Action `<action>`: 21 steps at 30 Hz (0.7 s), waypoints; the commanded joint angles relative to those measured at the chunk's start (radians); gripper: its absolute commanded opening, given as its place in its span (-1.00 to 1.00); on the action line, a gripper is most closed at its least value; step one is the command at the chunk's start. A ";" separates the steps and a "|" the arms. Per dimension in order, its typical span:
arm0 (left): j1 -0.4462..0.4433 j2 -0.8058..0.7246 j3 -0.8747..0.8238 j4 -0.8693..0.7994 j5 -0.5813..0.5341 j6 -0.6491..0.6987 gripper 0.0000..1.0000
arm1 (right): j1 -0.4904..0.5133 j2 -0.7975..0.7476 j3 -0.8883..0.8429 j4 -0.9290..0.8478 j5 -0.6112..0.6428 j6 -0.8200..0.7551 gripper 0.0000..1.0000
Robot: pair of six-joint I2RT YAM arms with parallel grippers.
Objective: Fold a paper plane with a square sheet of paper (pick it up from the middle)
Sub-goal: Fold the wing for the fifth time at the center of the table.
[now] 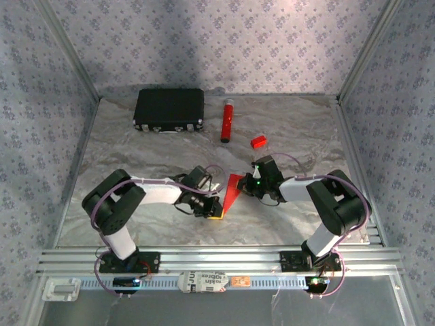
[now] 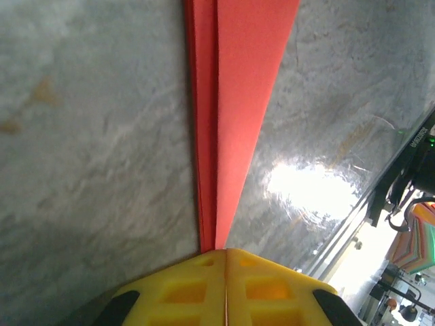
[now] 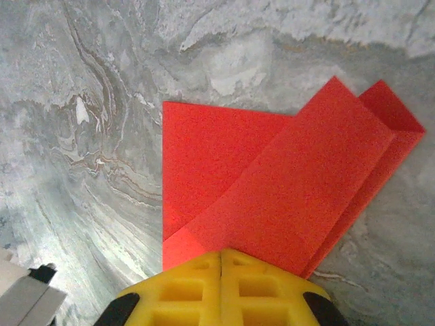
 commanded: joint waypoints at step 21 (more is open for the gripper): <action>0.204 0.028 0.033 0.033 0.033 -0.033 -0.51 | 0.046 -0.264 -0.068 -0.254 0.139 -0.001 -0.61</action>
